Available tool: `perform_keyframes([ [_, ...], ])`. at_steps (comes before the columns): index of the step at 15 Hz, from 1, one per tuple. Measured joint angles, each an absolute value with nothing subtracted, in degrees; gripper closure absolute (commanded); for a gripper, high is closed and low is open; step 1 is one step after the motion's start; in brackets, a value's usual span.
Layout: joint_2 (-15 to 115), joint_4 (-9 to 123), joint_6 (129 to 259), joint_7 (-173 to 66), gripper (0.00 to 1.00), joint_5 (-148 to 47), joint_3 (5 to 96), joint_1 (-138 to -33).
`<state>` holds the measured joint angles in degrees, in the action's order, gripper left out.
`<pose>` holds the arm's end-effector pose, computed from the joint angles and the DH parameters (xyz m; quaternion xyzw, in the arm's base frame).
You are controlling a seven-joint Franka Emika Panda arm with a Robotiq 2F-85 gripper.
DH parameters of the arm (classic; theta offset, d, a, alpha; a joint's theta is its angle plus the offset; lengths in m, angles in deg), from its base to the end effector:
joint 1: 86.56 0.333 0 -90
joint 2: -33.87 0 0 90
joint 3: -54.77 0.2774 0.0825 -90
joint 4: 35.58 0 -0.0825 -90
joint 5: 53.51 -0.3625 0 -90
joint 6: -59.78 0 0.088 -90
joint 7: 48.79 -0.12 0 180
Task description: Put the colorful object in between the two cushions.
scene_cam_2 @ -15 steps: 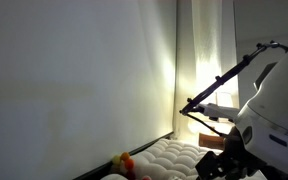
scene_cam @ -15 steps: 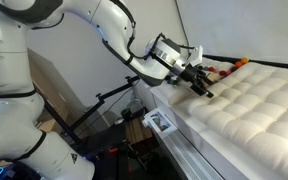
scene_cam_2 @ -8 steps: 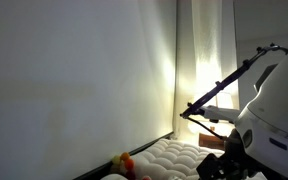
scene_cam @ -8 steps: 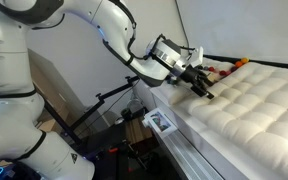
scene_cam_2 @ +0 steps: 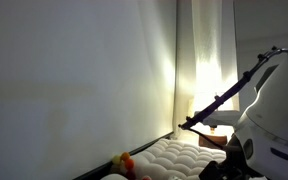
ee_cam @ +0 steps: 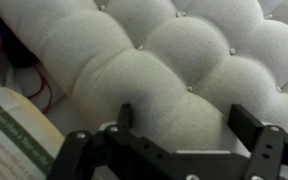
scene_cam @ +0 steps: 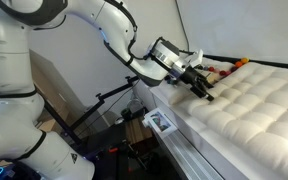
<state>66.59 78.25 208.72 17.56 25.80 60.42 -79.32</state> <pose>0.5549 0.1417 0.1448 0.2633 0.9094 -0.1186 0.2995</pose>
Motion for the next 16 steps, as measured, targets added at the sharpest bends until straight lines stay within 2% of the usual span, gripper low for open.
perform_keyframes([
  [7, 68.5, 76.6, 208.4, 22.5, 0.00, 21.3, 60.4, -80.9],
  [16, 71.2, 71.8, 208.4, 31.3, 0.00, 8.9, 60.1, -88.1],
])
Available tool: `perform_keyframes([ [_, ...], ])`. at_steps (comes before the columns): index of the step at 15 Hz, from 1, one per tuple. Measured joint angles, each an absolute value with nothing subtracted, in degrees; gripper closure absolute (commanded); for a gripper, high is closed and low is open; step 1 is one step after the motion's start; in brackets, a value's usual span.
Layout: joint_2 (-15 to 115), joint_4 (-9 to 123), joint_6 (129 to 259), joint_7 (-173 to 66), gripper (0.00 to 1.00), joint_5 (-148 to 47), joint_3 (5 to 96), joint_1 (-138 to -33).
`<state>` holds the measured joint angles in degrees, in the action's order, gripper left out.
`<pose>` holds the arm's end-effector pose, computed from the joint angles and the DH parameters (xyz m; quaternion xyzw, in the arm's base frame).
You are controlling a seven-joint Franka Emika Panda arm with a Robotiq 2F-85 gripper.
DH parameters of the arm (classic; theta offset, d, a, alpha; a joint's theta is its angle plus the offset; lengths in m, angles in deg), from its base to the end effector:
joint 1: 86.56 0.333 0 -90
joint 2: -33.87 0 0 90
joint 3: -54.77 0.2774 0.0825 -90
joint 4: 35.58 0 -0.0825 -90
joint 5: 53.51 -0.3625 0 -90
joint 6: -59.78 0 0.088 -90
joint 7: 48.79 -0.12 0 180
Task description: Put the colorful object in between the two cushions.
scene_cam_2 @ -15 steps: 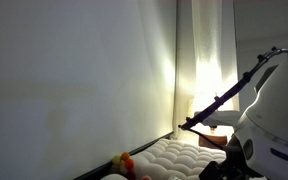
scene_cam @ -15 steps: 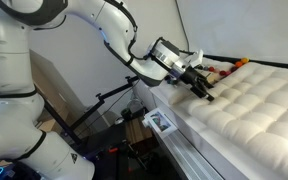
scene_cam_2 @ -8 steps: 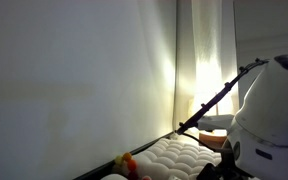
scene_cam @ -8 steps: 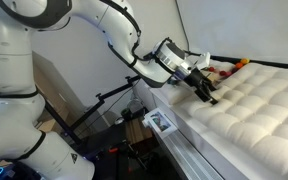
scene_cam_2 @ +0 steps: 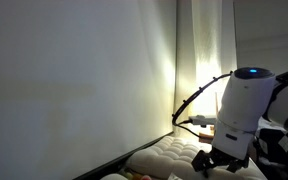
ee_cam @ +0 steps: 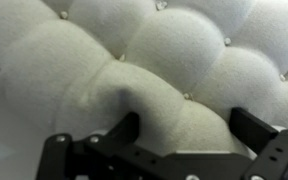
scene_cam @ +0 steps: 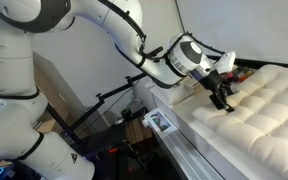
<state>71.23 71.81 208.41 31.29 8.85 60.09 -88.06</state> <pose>0.5995 0.0508 0.1395 0.3618 0.8941 -0.1300 0.2297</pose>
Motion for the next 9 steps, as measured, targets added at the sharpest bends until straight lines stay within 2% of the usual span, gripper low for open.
perform_keyframes([
  [9, 72.2, 69.7, 208.3, 33.6, 0.00, 1.7, 59.8, -89.8],
])
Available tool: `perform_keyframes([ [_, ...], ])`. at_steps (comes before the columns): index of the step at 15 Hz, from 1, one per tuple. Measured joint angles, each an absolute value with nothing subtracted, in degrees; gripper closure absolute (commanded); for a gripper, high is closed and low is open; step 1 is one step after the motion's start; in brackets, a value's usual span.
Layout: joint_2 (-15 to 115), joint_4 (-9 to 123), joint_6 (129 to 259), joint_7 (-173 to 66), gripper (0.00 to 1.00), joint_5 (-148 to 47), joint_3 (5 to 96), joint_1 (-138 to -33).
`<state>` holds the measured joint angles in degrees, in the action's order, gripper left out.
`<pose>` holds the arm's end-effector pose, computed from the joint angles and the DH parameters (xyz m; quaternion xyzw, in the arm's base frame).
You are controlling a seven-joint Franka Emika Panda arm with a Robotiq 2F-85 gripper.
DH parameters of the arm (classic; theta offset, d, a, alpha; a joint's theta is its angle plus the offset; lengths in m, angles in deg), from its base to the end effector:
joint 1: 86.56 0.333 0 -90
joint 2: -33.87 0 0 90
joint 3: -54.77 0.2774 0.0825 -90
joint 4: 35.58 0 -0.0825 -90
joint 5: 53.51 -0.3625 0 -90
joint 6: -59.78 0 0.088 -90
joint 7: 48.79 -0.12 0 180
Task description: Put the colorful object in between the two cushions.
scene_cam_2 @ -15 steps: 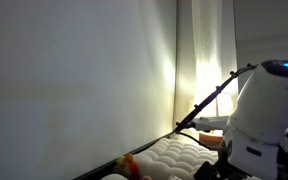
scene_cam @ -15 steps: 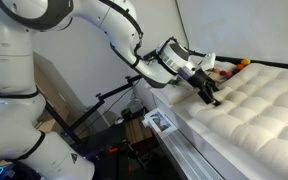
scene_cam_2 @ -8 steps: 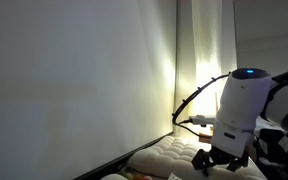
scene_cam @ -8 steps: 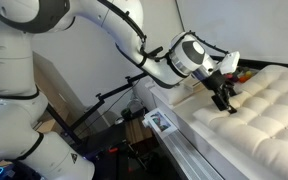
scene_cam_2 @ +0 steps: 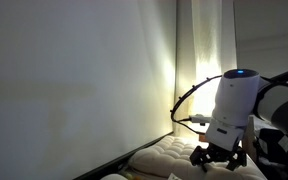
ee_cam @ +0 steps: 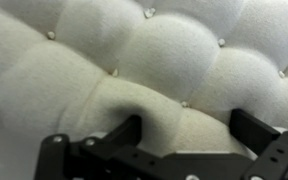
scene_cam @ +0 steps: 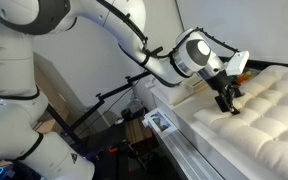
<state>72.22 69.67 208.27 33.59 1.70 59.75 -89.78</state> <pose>0.6121 0.0277 0.1433 0.4138 0.8781 -0.1168 0.2100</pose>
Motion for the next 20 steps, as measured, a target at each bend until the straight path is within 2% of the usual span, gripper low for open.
perform_keyframes([
  [20, 70.6, 70.5, 211.7, 32.7, 0.00, 8.8, 59.1, -86.0],
])
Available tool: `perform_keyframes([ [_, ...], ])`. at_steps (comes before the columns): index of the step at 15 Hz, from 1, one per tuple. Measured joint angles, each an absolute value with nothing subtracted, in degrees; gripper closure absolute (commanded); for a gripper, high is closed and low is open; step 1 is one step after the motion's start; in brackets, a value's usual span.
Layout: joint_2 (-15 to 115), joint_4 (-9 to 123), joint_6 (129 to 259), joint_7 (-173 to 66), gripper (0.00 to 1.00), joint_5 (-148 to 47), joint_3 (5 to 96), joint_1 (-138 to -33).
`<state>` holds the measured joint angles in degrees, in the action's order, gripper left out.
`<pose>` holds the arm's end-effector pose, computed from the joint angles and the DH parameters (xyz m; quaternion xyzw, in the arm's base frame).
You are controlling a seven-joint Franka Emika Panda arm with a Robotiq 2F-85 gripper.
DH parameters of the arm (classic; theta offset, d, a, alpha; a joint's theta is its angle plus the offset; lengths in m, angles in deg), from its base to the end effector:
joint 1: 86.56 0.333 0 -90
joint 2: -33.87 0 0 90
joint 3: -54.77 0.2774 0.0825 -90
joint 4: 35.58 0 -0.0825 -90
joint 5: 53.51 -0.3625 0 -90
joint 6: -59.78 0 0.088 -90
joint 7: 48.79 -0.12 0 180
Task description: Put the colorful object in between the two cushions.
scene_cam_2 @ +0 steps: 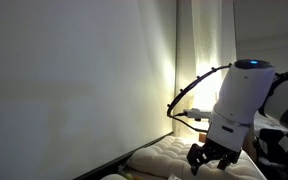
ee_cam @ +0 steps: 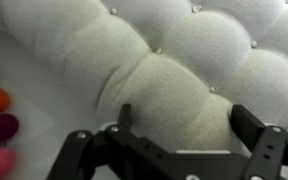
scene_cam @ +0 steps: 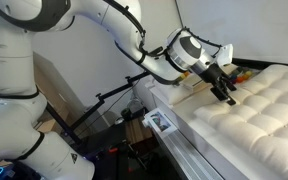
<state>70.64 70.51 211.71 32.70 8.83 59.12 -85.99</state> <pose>0.6104 0.0701 0.1571 0.3357 0.9021 -0.1015 0.2515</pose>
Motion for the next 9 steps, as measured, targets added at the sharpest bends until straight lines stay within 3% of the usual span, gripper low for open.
perform_keyframes([
  [9, 66.1, 77.1, 223.4, 33.3, 0.00, 10.0, 60.9, -85.9],
])
